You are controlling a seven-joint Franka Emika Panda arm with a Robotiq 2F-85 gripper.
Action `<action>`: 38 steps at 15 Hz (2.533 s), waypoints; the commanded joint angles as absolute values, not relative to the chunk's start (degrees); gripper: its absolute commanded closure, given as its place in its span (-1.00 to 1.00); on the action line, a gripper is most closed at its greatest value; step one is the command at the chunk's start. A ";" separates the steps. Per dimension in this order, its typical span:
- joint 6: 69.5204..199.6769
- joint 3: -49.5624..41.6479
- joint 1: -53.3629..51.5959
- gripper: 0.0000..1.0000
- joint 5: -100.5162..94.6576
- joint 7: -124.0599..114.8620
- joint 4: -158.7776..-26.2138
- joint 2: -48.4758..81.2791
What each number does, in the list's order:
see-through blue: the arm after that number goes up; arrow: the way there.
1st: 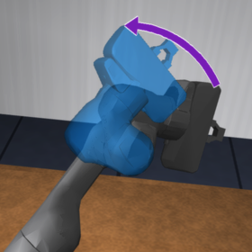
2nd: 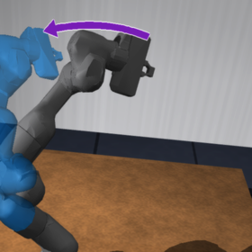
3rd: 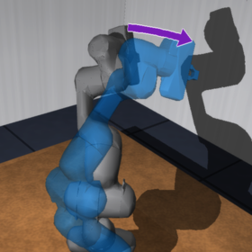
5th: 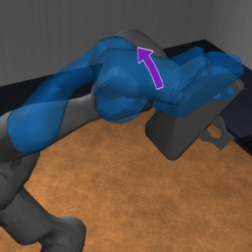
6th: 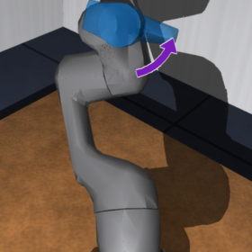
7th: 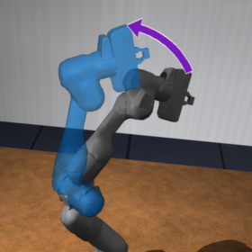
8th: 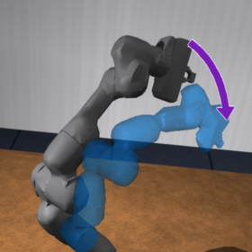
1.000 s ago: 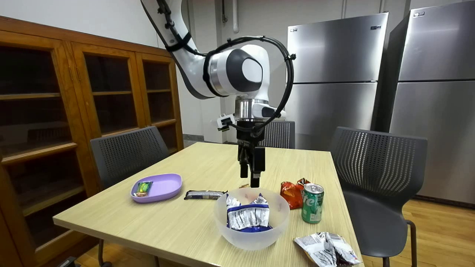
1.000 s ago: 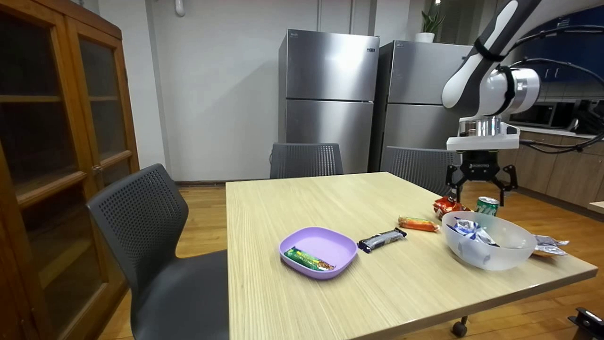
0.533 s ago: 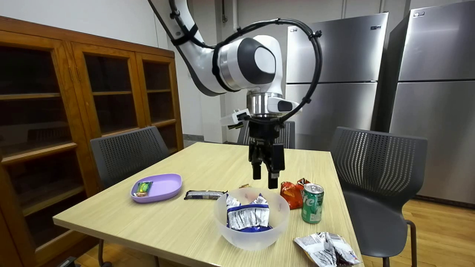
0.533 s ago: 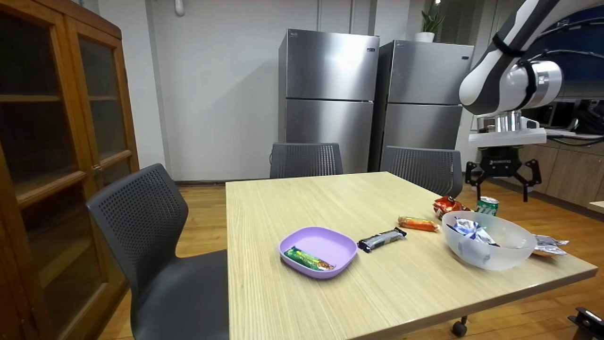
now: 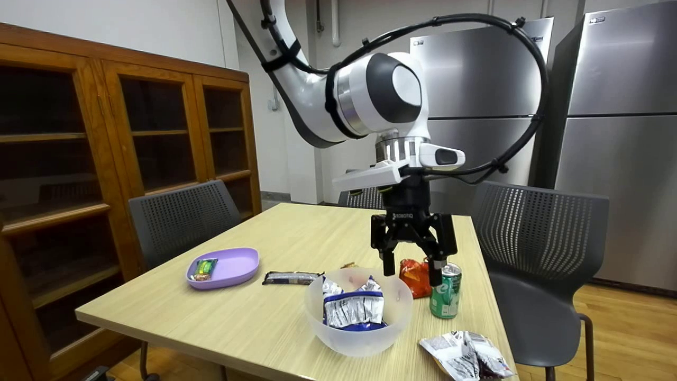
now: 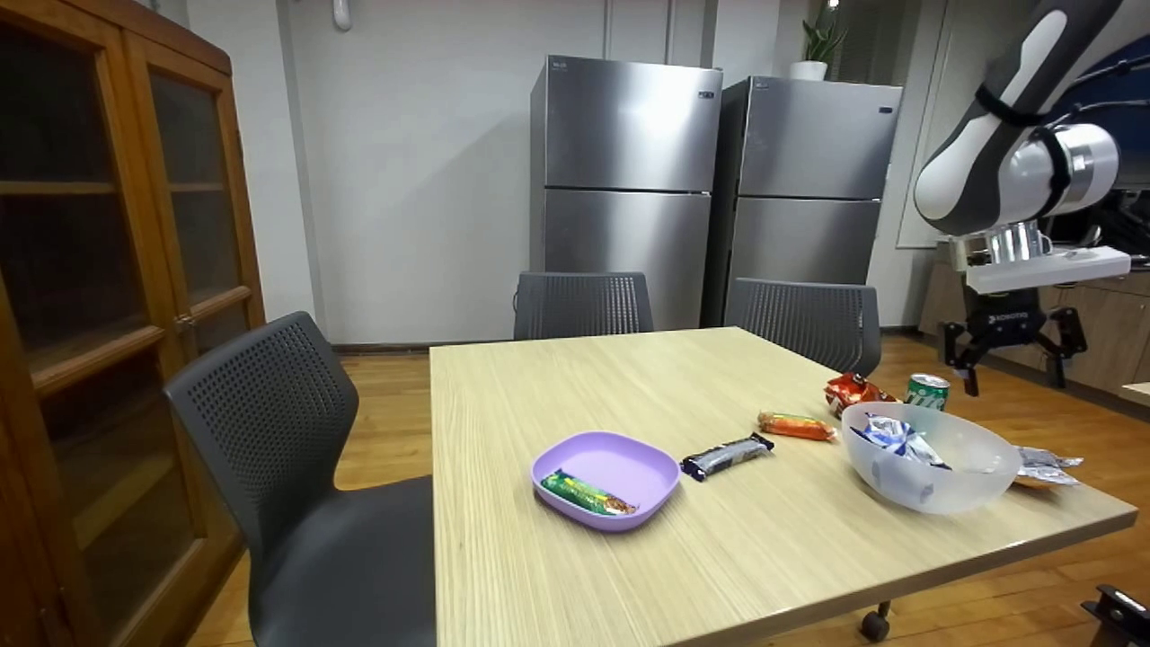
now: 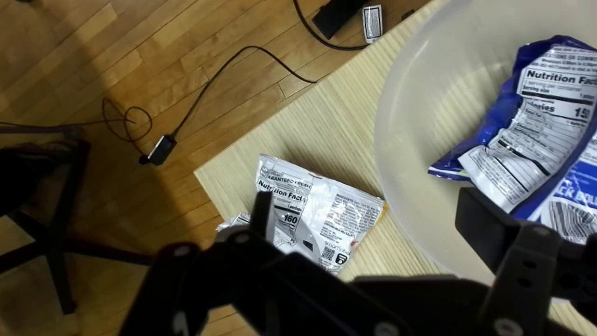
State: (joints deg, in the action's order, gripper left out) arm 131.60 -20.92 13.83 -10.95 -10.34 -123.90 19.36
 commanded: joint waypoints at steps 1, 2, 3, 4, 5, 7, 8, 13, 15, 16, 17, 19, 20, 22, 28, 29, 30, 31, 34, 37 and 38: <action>131.91 -20.34 14.68 -1.00 -11.23 -9.11 -123.81 19.62; 132.10 -20.32 14.79 -1.00 -11.25 -8.39 -123.81 19.84; 132.17 -20.30 14.80 -1.00 -11.27 -8.12 -123.81 19.94; 132.18 -20.25 14.79 -1.00 -11.29 -8.01 -123.81 19.95; 132.20 -20.21 14.79 -1.00 -11.29 -7.95 -123.80 19.95; 132.21 -20.21 14.79 -1.00 -11.30 -7.89 -123.80 19.95; 132.22 -20.20 14.79 -1.00 -11.30 -7.87 -123.80 19.95; 132.24 -20.20 14.79 -1.00 -11.31 -7.85 -123.80 19.95; 132.24 -20.20 14.79 -1.00 -11.31 -7.84 -123.80 19.95; 133.34 -20.14 14.88 -1.00 -11.31 -7.60 -124.24 19.90; 133.39 -20.16 15.02 -1.00 -11.41 -7.27 -123.87 20.40; 133.87 -20.16 15.59 -1.00 -11.41 -5.88 -122.99 21.45; 133.61 -19.92 16.16 -1.00 -11.31 -3.72 -122.39 21.92; 134.06 -19.27 17.64 -1.00 -11.04 2.32 -121.64 22.79; 140.51 -17.14 23.41 -1.00 -9.44 19.28 -119.48 25.67; 141.20 -16.56 24.38 -1.00 -9.04 21.59 -118.95 26.28; 141.87 -15.98 25.29 -1.00 -8.77 23.77 -118.35 27.08; 142.56 -15.43 26.07 -1.00 -8.71 25.63 -117.88 27.75; 143.65 -14.20 27.60 -1.00 -9.12 28.83 -116.33 30.31; 142.98 -13.46 28.21 -1.00 -9.28 29.62 -114.22 33.16; 142.69 -13.20 28.33 -1.00 -9.28 29.79 -113.48 34.15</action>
